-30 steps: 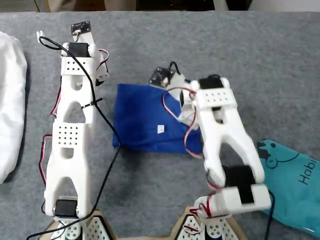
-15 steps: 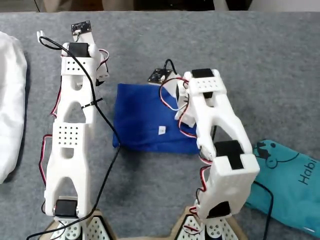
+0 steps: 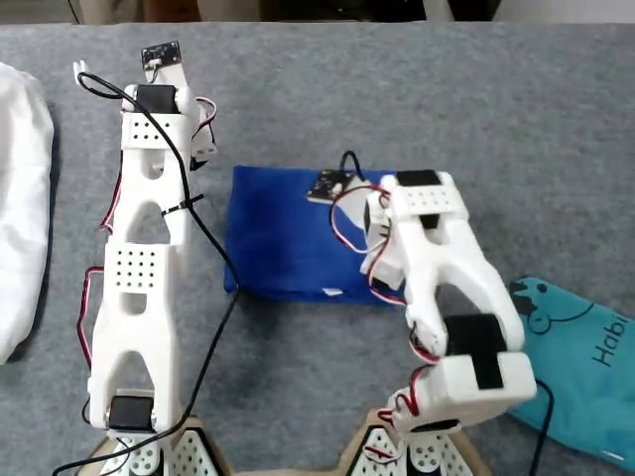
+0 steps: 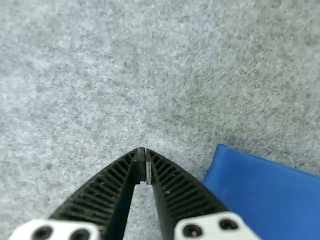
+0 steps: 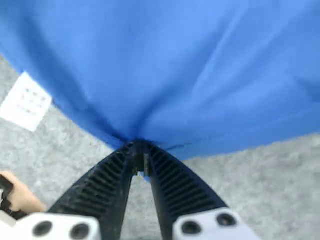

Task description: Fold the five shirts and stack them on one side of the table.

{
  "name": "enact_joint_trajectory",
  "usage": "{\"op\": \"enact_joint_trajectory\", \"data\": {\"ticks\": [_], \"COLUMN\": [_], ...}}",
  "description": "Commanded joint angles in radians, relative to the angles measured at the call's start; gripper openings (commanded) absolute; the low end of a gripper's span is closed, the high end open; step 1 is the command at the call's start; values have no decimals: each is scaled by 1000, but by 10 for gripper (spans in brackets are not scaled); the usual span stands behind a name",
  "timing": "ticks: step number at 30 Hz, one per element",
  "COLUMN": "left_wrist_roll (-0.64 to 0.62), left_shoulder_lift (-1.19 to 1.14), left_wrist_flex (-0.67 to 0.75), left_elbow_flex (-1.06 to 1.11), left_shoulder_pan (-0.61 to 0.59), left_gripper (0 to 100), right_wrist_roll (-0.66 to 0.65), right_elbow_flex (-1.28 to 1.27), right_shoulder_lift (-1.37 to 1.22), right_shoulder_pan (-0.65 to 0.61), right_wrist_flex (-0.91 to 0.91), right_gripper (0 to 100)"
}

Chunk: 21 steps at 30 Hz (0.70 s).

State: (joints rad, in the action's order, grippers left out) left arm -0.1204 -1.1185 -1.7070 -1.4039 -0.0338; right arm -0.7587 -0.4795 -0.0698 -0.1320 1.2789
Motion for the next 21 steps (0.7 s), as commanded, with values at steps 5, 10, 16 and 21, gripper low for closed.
{"op": "enact_joint_trajectory", "data": {"ticks": [5, 10, 16, 21], "left_wrist_roll": [6, 2, -15, -35], "left_shoulder_lift": [10, 12, 30, 81], "left_wrist_flex": [8, 6, -54, -54], "left_elbow_flex": [-18, -17, -58, -3], "left_shoulder_pan": [5, 17, 146, 244], "left_gripper": [20, 20, 19, 19], "right_wrist_roll": [-40, -32, 52, 135], "right_elbow_flex": [-99, -8, 272, 440], "right_shoulder_lift": [197, 278, 188, -58], "right_shoulder_pan": [44, 102, 111, 108], "right_wrist_flex": [-3, -5, -14, -104], "right_gripper": [5, 6, 8, 7]}}
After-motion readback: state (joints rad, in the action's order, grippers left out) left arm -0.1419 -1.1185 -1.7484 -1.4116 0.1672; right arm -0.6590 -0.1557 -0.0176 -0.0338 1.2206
